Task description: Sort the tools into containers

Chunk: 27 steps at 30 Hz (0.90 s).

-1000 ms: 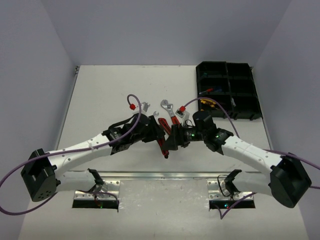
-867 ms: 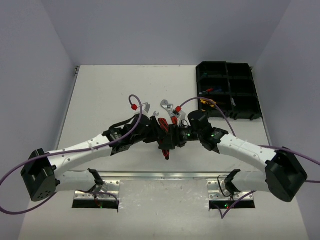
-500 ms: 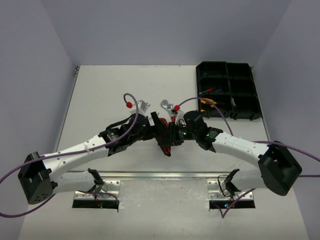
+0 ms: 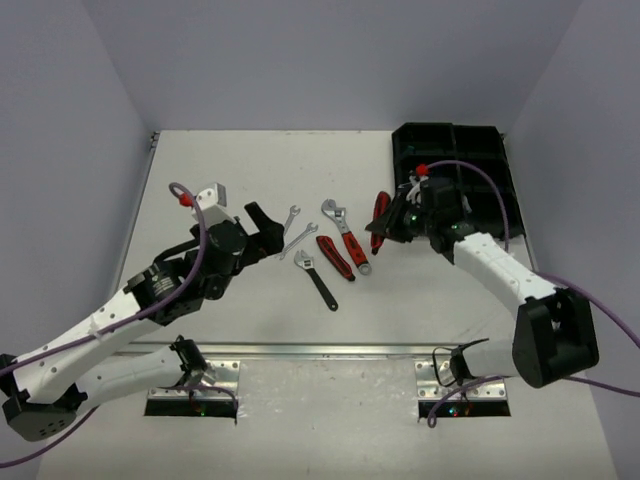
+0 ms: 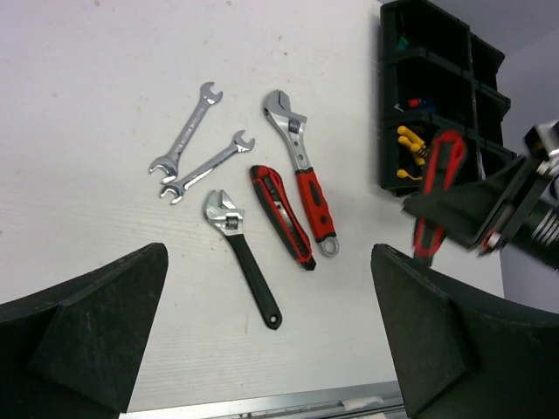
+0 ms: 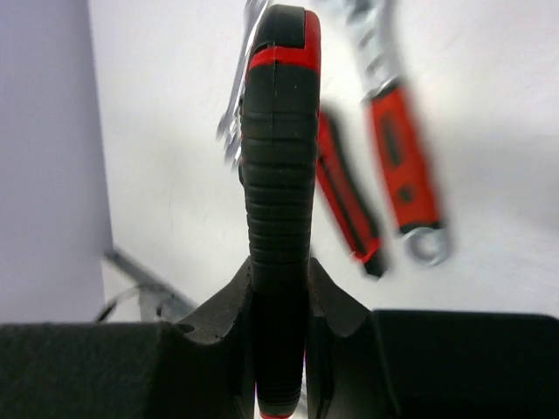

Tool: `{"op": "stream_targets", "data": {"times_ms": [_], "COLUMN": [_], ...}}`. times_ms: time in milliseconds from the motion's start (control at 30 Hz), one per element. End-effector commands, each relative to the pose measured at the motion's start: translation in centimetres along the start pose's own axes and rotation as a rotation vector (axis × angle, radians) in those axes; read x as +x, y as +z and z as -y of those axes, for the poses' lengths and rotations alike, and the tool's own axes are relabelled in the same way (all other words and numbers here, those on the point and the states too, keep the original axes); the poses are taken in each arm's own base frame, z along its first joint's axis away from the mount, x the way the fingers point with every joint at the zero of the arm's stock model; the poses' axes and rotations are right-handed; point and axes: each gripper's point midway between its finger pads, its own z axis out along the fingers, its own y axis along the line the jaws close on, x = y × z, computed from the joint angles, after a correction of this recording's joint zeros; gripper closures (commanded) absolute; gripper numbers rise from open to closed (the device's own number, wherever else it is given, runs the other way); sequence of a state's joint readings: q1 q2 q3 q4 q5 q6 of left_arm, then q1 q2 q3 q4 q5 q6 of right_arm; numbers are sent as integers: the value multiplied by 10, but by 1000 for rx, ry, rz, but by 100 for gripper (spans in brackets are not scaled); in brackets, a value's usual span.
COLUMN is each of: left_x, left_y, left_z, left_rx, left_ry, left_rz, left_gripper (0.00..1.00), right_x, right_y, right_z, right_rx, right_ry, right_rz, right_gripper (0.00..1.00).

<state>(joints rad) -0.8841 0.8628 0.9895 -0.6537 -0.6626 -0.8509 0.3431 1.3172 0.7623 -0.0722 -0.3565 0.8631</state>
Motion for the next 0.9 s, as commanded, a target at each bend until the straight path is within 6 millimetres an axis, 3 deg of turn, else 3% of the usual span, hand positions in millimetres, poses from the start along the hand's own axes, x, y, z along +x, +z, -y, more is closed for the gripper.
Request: {"op": "stream_targets", "data": {"times_ms": [0, 67, 100, 167, 233, 300, 400, 433, 500, 600, 767, 867], "left_x": [-15, -7, -4, -1, 4, 6, 6, 8, 10, 14, 18, 18], "left_y": [-18, -18, -17, -17, -18, -20, -22, -22, -21, -18, -14, -14], "left_z": [-19, -32, -40, -52, -57, -54, -50, -48, -45, -46, -46, -46], "left_rx": [-21, -47, -64, -89, -82, -51, -15, 4, 16, 2, -9, -13], "left_ry": [153, 213, 228, 239, 236, 231, 224, 227, 237, 253, 269, 273], "left_rz": [22, 1, 3, 17, 12, 0, 7, -4, -10, -26, -38, -37], "left_gripper": [0, 0, 0, 0, 0, 0, 0, 0, 0, 0, 0, 0], "right_x": [-107, -154, -182, -220, -270, -288, -340, -344, -367, -381, -401, -411], "right_y": [-22, -29, -37, -34, -48, -35, -50, -41, -46, -47, -37, -30], "right_z": [44, 79, 85, 114, 128, 156, 165, 181, 193, 217, 239, 238], "right_rx": [234, 372, 423, 523, 588, 648, 706, 730, 779, 841, 791, 775], "right_ry": [54, 112, 119, 159, 185, 205, 194, 196, 163, 141, 125, 55], "right_rz": [233, 305, 351, 364, 435, 420, 515, 508, 579, 628, 662, 681], "right_gripper": [100, 100, 100, 100, 100, 100, 100, 100, 100, 100, 99, 99]}}
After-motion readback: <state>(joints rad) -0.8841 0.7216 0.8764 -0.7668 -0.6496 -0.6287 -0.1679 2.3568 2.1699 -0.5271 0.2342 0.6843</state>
